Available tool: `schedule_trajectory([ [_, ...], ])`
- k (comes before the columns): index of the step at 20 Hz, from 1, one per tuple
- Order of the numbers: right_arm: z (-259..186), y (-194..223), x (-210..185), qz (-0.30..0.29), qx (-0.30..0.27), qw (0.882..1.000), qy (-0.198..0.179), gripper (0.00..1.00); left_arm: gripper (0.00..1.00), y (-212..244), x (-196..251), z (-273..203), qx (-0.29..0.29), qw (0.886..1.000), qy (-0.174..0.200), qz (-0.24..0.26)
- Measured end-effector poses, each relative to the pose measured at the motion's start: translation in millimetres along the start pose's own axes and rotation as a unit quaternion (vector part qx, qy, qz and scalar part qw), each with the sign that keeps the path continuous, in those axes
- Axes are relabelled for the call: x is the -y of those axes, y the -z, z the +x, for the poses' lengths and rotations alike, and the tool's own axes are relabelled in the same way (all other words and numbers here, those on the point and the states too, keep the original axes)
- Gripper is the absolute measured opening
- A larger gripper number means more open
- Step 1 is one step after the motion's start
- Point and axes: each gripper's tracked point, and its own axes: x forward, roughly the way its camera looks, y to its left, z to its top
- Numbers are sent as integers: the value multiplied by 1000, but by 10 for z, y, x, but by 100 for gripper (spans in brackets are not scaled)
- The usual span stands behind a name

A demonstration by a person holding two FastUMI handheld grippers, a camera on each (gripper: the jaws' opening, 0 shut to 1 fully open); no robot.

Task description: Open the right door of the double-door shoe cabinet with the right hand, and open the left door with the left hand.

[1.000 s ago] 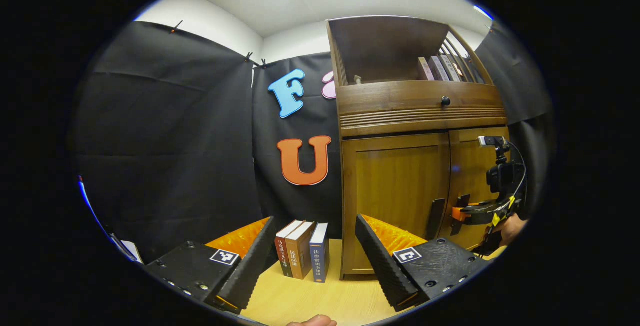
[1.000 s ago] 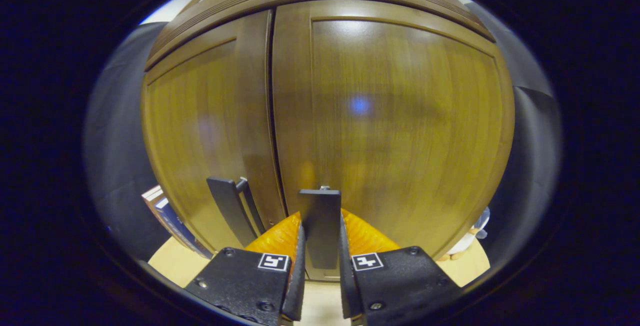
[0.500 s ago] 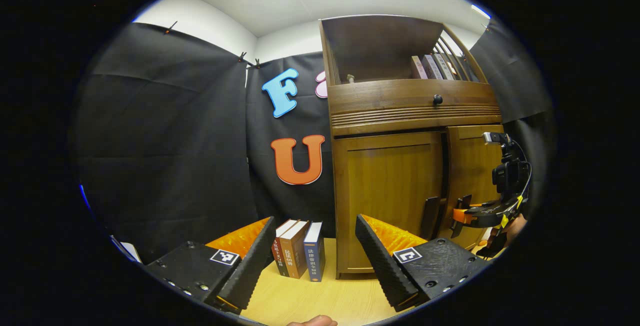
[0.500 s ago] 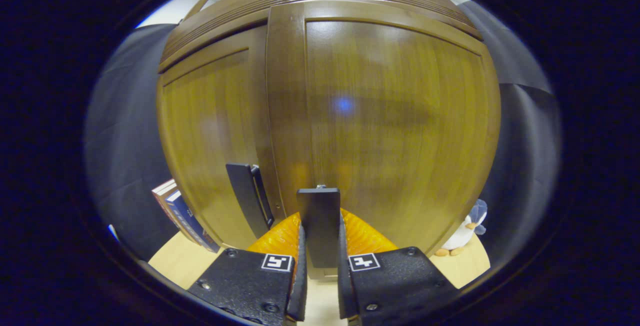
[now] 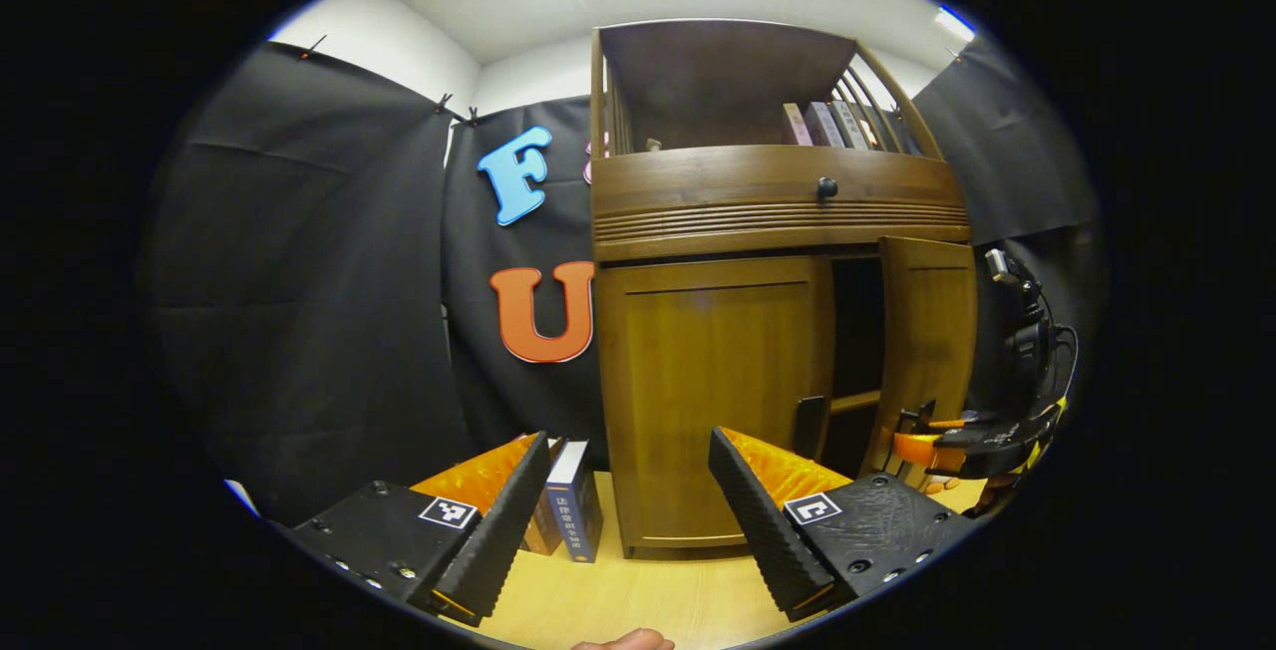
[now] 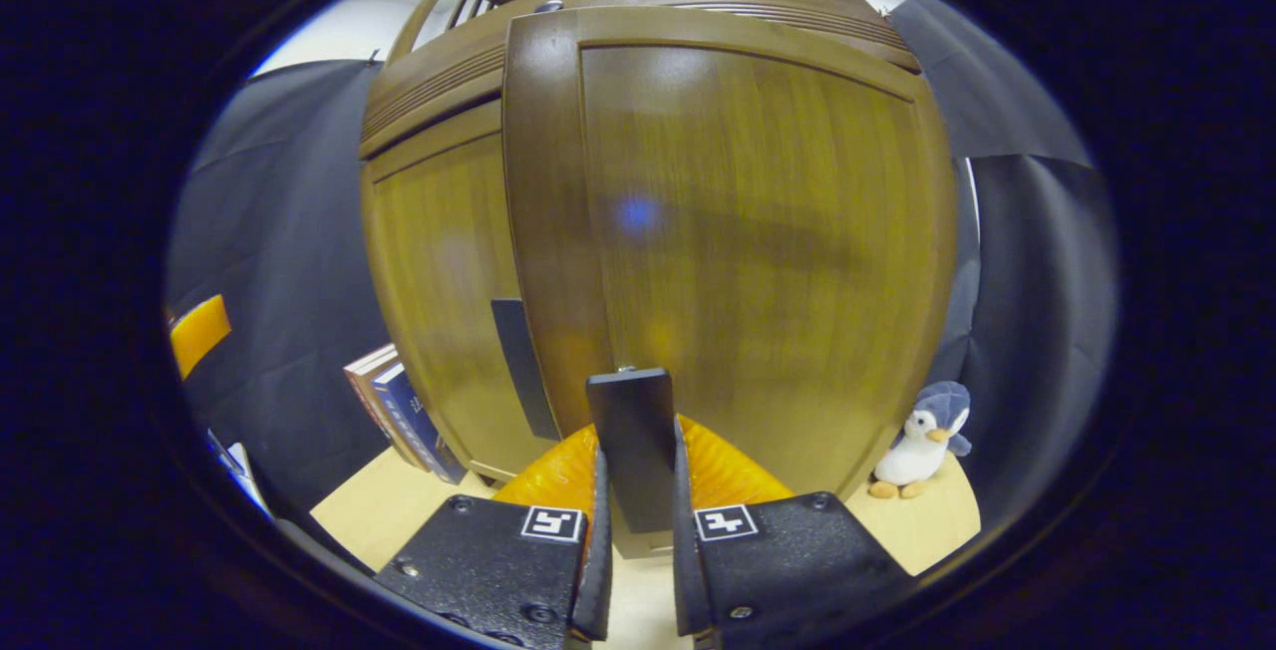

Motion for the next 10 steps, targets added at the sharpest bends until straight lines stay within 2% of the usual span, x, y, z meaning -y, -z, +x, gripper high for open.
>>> schedule_trajectory([
  [4, -146, 56, 54, -4, -4, 1000, 4, 28, 95, 43, 235, 65, -4, 1000, 21, -1],
  [10, -359, 127, 154, 7, 9, 1000, -10, 28, 96, 91, 524, 119, -13, 999, 44, -5],
])
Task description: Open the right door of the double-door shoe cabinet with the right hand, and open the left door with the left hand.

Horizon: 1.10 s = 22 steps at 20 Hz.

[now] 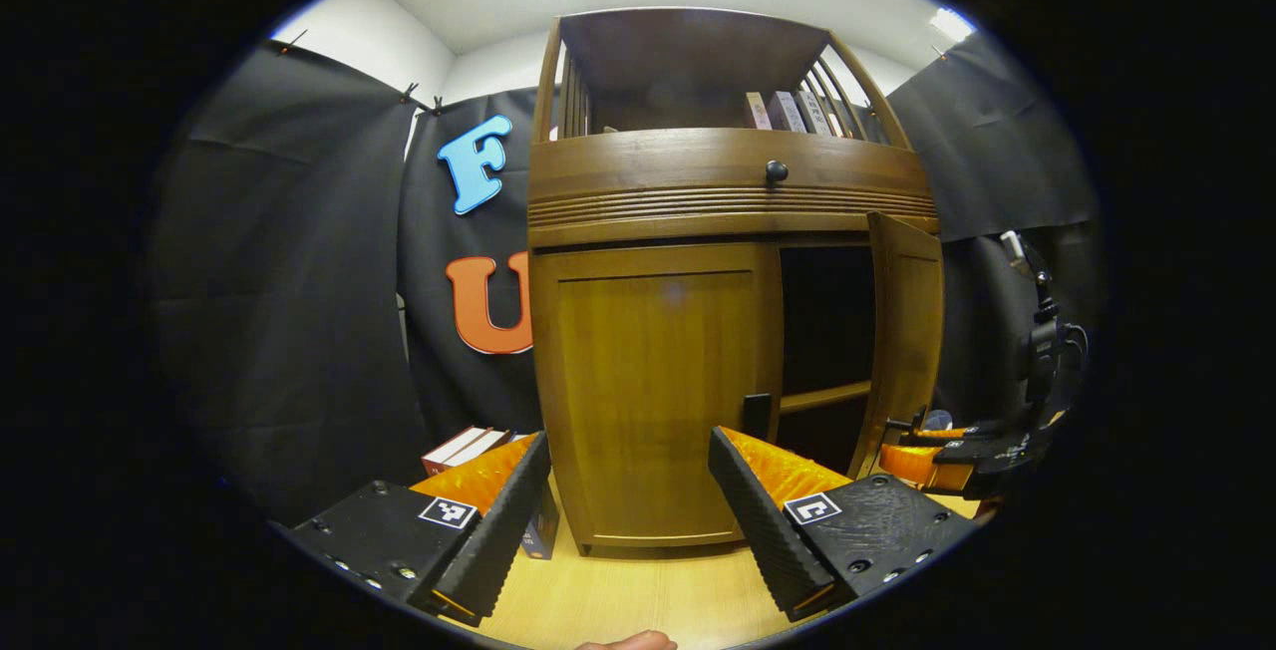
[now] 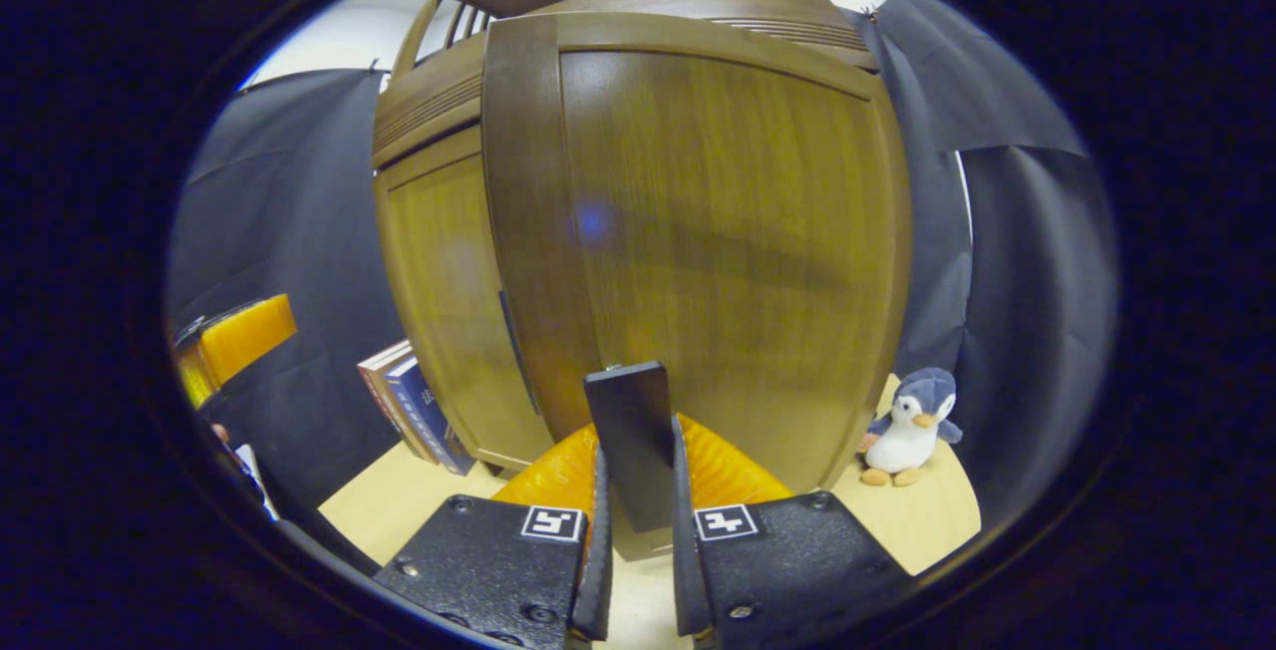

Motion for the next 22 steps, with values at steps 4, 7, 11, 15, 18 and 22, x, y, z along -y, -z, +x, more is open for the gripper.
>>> schedule_trajectory([
  [4, -153, 44, 54, 6, 2, 1000, 0, 28, 96, 9, 192, 63, -3, 1000, 17, -5],
  [7, -295, 69, 118, 29, 6, 1000, -6, 28, 96, 23, 350, 114, -6, 999, 31, -5],
  [11, -442, 118, 244, 25, 10, 1000, 9, 28, 96, 56, 548, 173, -12, 999, 49, -6],
  [15, -639, 157, 386, 36, 19, 999, 22, 28, 100, 78, 717, 204, -16, 998, 65, -4],
  [18, -763, 186, 515, 28, 23, 998, 42, 27, 96, 113, 807, 236, -18, 997, 73, -2],
  [22, -879, 190, 650, 31, 23, 997, 61, 24, 96, 139, 931, 267, -21, 996, 82, -4],
])
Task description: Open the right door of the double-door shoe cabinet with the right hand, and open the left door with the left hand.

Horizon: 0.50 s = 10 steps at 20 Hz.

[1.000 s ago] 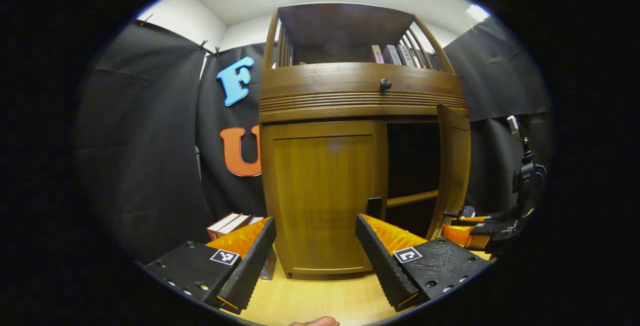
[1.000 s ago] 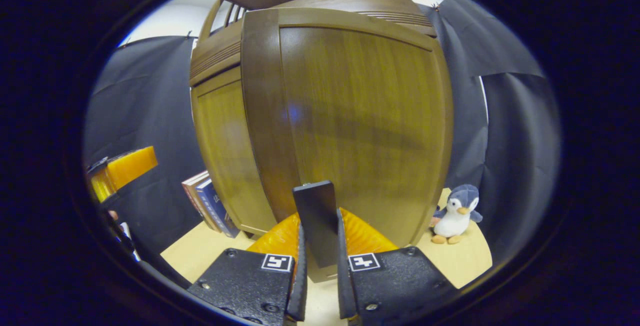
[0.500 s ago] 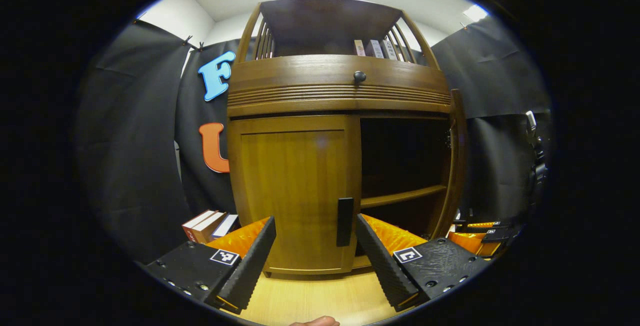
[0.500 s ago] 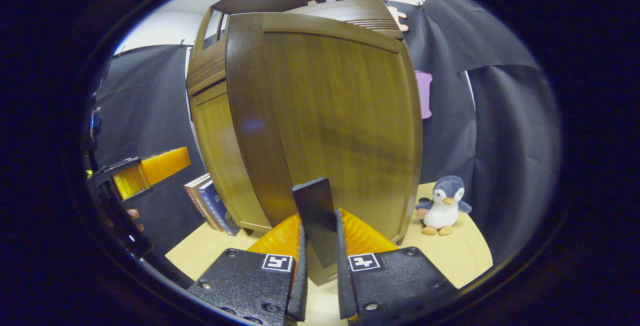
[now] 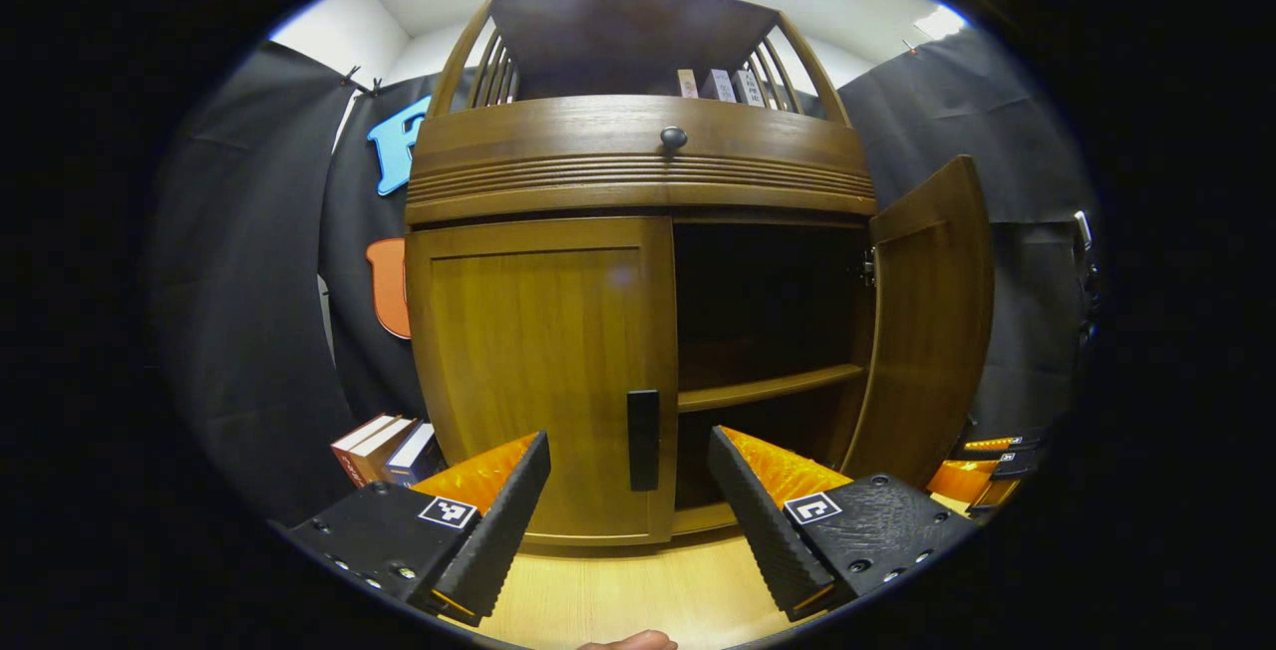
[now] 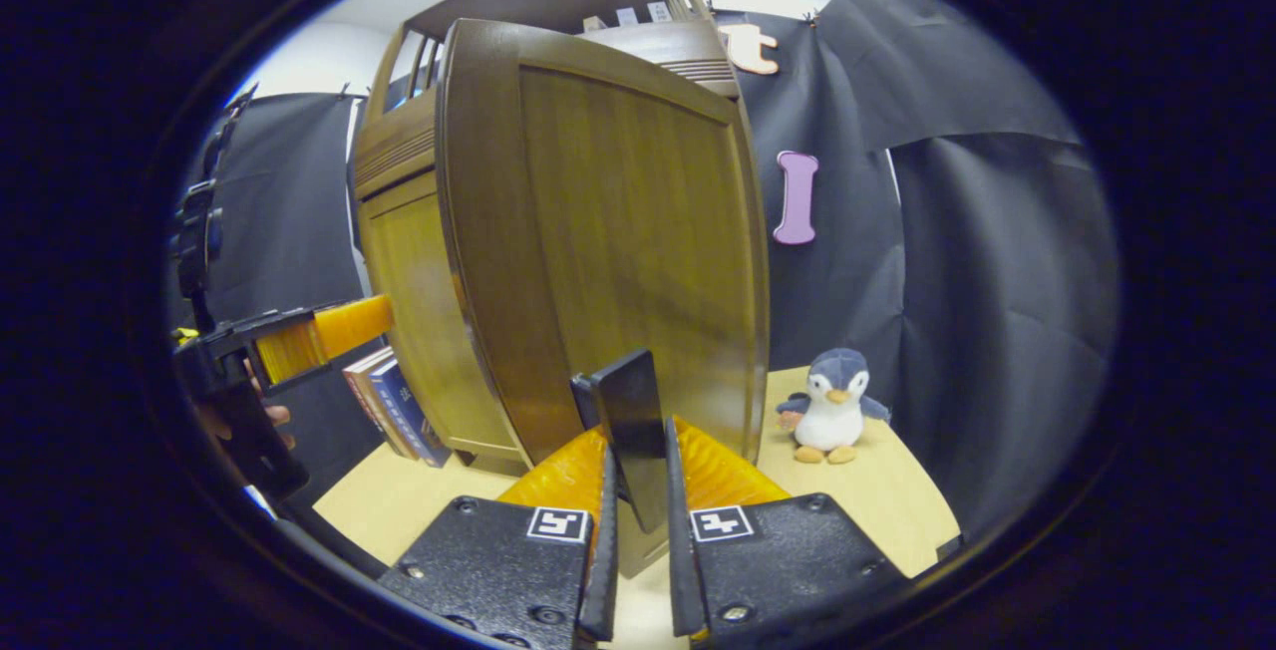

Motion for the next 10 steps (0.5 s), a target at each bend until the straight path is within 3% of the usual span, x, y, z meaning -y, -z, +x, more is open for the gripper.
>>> schedule_trajectory([
  [5, -142, -15, 234, 12, 0, 1000, 25, 20, 96, 42, 100, 72, -5, 1000, 5, -1],
  [10, -311, -39, 596, 25, 7, 997, 72, 12, 96, 49, 207, 135, -8, 1000, 14, 2],
])
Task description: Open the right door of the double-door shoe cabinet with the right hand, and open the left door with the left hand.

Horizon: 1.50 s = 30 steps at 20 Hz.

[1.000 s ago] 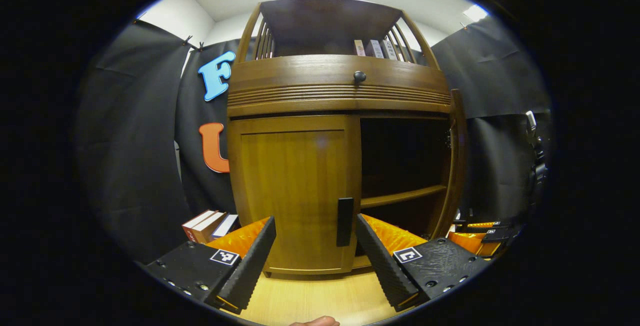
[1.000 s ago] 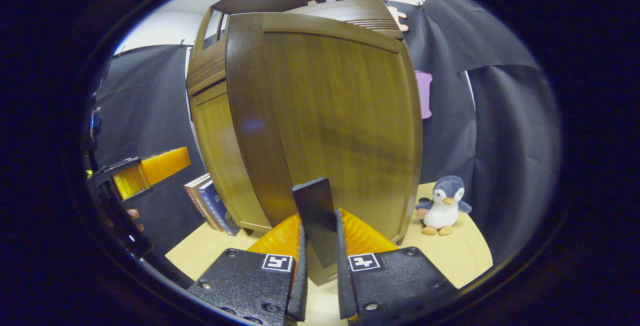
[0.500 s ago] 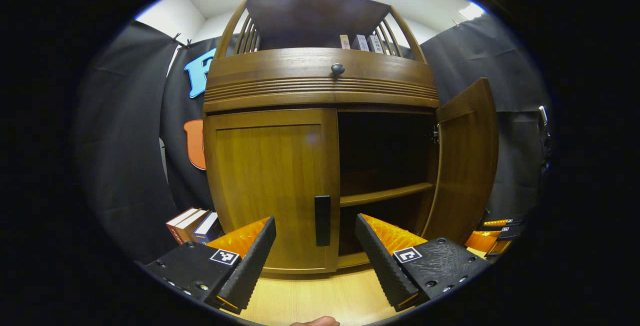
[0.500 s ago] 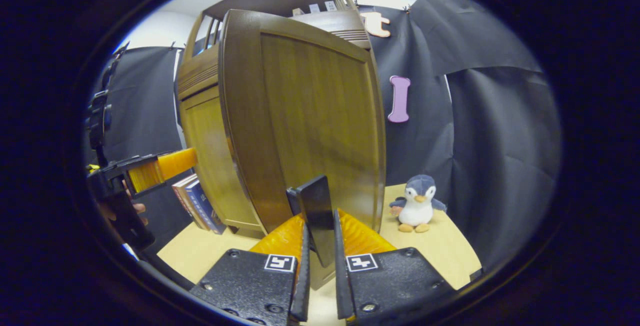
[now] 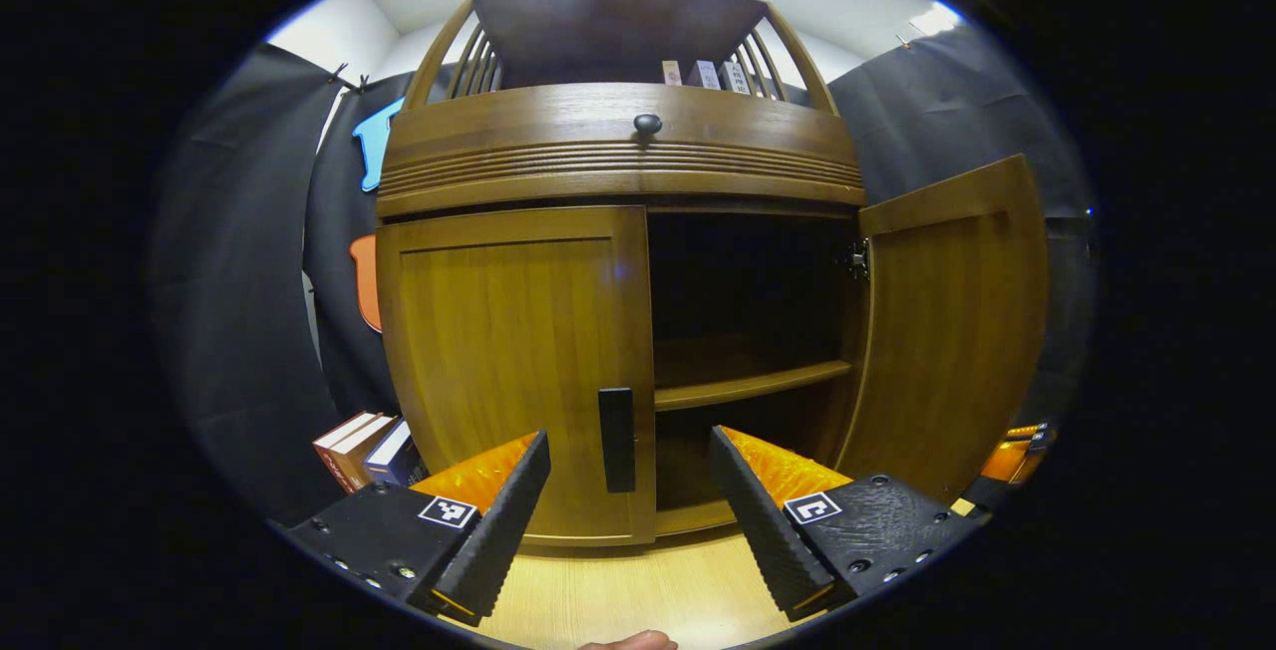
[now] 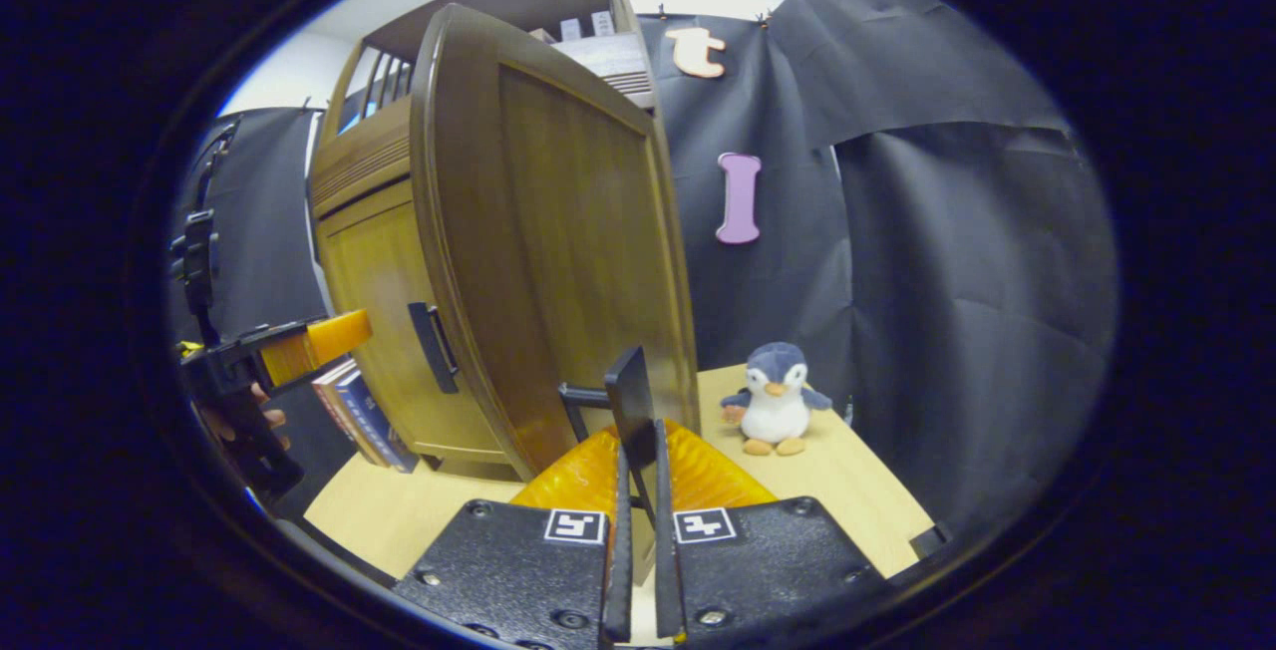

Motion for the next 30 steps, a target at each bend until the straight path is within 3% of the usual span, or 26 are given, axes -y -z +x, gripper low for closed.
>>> schedule_trajectory([
  [2, -14, -35, 154, 0, -3, 1000, 25, 10, 100, 68, 100, 34, -10, 1000, 9, -10],
  [6, -57, -51, 404, 0, -13, 998, 55, 7, 96, 94, 238, 82, -15, 1000, 20, -11],
  [14, -136, -97, 588, -13, -21, 998, 62, 4, 96, 305, 275, 234, -37, 999, 19, -25],
  [18, -219, -138, 813, 0, -18, 996, 87, 4, 100, 418, 205, 363, -50, 998, 15, -22],
  [20, -270, -172, 897, 4, -11, 995, 98, 4, 96, 444, 159, 425, -50, 998, 10, -22],
  [24, -356, -255, 942, 16, 2, 995, 97, 4, 96, 545, 61, 604, -58, 998, -8, -17],
  [25, -395, -292, 946, 18, 7, 995, 98, 0, 96, 587, 15, 672, -63, 998, -13, -17],
  [26, -425, -325, 938, 20, 14, 995, 99, 4, 96, 607, -12, 717, -65, 998, -17, -18],
  [30, -535, -438, 848, 7, 31, 995, 91, 4, 96, 634, -71, 941, -61, 998, -17, -17],
])
